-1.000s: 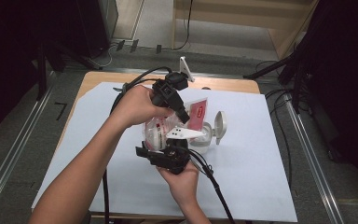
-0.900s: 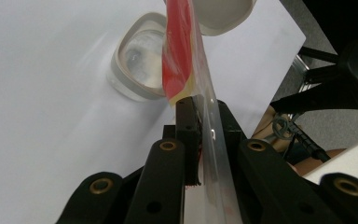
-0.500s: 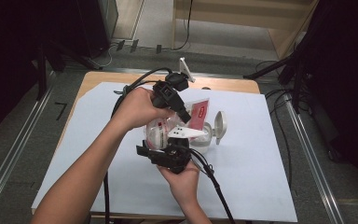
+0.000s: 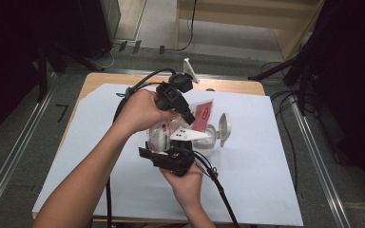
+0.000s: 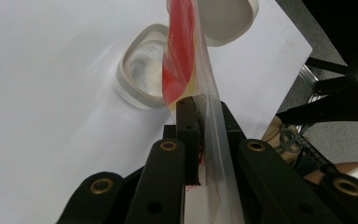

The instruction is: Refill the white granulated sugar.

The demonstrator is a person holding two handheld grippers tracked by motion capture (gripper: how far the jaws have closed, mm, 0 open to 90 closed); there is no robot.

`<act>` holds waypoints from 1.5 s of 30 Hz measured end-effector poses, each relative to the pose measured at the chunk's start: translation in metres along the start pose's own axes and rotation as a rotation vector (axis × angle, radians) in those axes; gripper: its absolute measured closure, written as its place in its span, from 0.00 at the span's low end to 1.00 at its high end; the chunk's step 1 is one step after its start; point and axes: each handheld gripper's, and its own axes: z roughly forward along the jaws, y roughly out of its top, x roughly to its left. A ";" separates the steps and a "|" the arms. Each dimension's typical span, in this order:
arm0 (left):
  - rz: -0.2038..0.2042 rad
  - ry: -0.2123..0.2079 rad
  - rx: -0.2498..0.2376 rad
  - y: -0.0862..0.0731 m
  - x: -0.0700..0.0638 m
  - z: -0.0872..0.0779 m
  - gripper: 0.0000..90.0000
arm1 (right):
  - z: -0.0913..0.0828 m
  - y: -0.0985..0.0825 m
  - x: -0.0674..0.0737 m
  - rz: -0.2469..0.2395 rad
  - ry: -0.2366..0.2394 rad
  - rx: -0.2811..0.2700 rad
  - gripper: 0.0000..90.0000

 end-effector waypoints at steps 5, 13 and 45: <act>-0.005 -0.002 -0.001 -0.001 0.001 -0.001 0.95 | 0.001 0.000 0.001 -0.011 -0.010 0.003 0.69; -0.023 0.009 -0.017 -0.002 0.002 -0.003 0.94 | 0.002 0.002 0.004 -0.029 -0.048 -0.003 0.69; -0.020 0.058 -0.031 -0.005 -0.007 -0.003 0.94 | 0.002 0.002 0.007 -0.037 -0.068 -0.002 0.69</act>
